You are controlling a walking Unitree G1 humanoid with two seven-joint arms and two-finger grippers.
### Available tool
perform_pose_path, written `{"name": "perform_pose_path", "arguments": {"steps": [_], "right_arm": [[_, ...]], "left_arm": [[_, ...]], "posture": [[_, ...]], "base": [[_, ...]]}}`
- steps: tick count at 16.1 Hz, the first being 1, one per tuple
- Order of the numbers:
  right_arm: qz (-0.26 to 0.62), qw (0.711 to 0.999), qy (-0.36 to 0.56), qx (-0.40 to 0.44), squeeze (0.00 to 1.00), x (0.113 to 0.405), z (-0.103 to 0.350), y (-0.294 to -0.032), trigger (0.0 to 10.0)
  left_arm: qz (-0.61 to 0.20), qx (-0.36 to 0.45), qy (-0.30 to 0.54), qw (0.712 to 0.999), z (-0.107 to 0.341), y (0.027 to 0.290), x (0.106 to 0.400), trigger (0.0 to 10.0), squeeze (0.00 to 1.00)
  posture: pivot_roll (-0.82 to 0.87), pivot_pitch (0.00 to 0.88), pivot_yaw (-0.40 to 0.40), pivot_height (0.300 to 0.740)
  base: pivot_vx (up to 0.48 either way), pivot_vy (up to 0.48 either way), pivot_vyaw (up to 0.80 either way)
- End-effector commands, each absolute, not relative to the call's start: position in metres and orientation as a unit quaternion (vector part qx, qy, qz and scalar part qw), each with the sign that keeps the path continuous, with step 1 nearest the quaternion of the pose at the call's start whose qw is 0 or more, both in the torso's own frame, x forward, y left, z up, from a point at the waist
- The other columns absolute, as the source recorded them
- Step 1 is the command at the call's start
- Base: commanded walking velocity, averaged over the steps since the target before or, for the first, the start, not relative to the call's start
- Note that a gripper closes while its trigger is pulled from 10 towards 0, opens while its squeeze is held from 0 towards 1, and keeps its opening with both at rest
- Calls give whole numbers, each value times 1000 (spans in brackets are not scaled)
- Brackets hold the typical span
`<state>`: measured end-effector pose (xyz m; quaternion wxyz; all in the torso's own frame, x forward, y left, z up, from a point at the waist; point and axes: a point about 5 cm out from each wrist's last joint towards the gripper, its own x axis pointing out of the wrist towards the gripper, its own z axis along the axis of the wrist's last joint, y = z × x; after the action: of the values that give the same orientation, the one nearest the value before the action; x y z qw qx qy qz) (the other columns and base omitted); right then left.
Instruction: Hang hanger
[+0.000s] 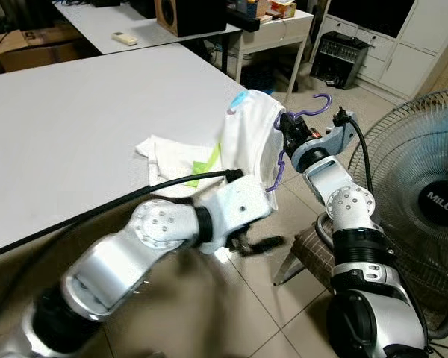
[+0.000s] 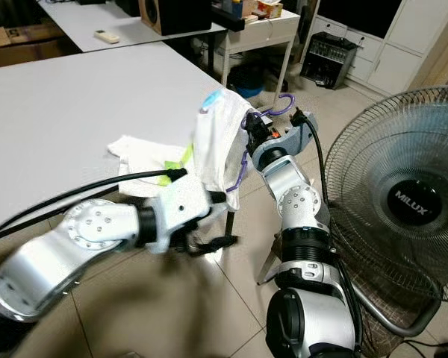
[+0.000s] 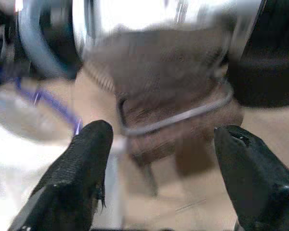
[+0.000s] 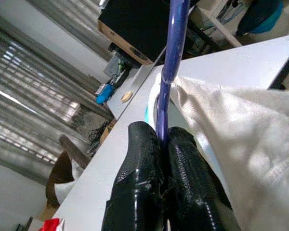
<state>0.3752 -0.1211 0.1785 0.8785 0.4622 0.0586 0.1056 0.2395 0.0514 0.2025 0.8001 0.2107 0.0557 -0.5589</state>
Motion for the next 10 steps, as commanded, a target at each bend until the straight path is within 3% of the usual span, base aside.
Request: {"name": "perform_pose_path", "arguments": {"steps": [1, 2, 5, 6, 7, 8, 9, 10], "right_arm": [[116, 881, 42, 456, 0, 376, 186, -120, 10000], [117, 882, 41, 456, 0, 376, 186, -120, 10000], [137, 877, 26, 459, 0, 370, 191, -127, 10000], [171, 874, 10, 454, 0, 362, 197, -133, 10000], [198, 871, 1, 450, 0, 355, 201, -136, 10000], [244, 868, -12, 433, 0, 341, 208, -141, 10000], [244, 868, -12, 433, 0, 341, 208, -141, 10000], [302, 858, -16, 416, 0, 321, 215, -144, 10000]], "left_arm": [[-558, 186, 41, 807, 209, 55, 240, 10000, 1000], [-558, 180, 39, 809, 210, 56, 240, 10000, 1000], [-449, 105, 7, 888, 224, 91, 263, 10000, 1000], [-366, 99, 3, 925, 226, 126, 275, 10000, 1000], [-315, 90, 1, 945, 227, 150, 278, 10000, 1000], [-259, 99, 22, 960, 219, 179, 276, 10000, 1000], [-259, 99, 22, 960, 219, 179, 276, 10000, 1000], [-219, 109, 65, 968, 199, 200, 264, 10000, 1000]], "posture": [[-109, 0, -56, 740], [-109, 0, -56, 740], [-105, 0, -46, 740], [-98, 0, -49, 740], [-95, 0, -50, 740], [-89, 0, -53, 740], [-89, 0, -53, 740], [-88, 0, -51, 740]], "base": [[0, 0, 0], [0, 0, 0], [0, 0, 179], [0, 0, 800], [0, 0, 800], [0, 0, 800], [0, 0, 800], [0, 0, 800]]}}
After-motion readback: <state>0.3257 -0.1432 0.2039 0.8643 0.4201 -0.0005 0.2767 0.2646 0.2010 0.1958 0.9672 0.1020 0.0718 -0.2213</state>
